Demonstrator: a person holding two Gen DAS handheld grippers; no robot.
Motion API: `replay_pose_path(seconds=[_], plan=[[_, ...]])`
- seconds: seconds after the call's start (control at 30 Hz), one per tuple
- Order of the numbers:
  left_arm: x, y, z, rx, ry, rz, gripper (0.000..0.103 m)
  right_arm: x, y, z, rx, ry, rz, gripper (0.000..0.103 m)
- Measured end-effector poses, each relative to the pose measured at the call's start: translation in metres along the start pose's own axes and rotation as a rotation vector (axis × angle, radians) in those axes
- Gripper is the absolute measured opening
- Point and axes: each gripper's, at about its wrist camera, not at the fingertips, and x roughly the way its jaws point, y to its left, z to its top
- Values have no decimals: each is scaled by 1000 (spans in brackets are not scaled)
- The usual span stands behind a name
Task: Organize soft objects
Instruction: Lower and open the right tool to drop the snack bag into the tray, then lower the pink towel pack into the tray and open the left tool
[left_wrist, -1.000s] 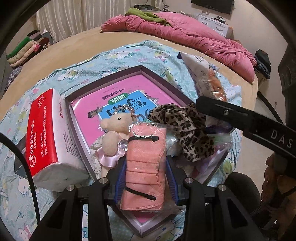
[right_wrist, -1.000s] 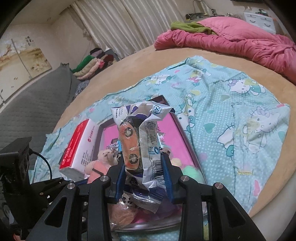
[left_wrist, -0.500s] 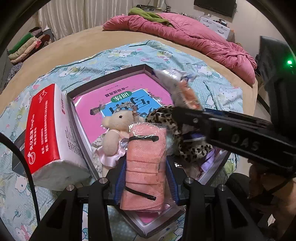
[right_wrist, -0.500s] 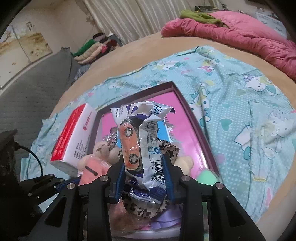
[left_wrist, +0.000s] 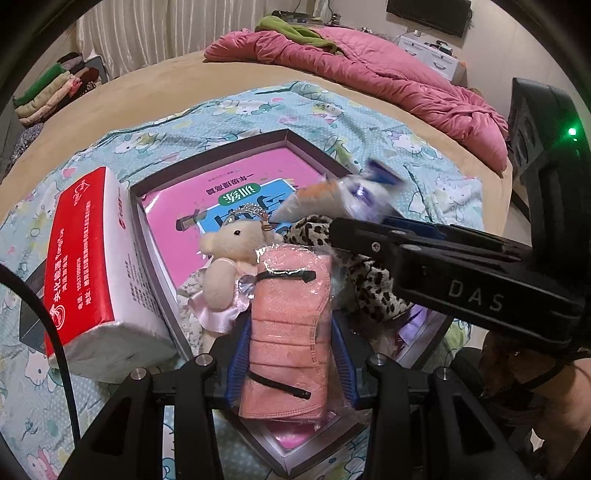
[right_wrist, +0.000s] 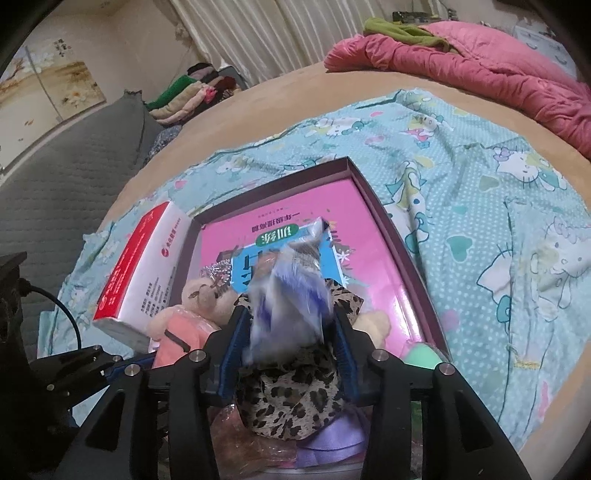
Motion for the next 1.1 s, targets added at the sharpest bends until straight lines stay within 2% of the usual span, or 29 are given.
replay_pose_path(seconds=[0.17, 0.4, 0.53, 0.8, 0.87, 0.93, 1.1], plan=[[1, -1, 0, 3, 0, -9, 44, -6, 0, 0, 6, -14, -2, 51], [2, -5, 1, 12, 3, -24, 56, -26, -5, 1, 41, -76, -12, 57], [2, -9, 1, 23, 5, -18, 58, -37, -8, 1, 57, -108, -19, 62], [-5, -11, 1, 30, 0, -2, 58, -47, -10, -1, 72, -129, -41, 64], [-8, -10, 0, 32, -3, 3, 59, -49, -10, -2, 73, -136, -52, 68], [-12, -11, -1, 33, -8, 6, 65, -52, -9, -3, 76, -147, -63, 74], [-26, -8, -2, 21, -36, 22, 71, -65, -6, -4, 83, -179, -80, 75]])
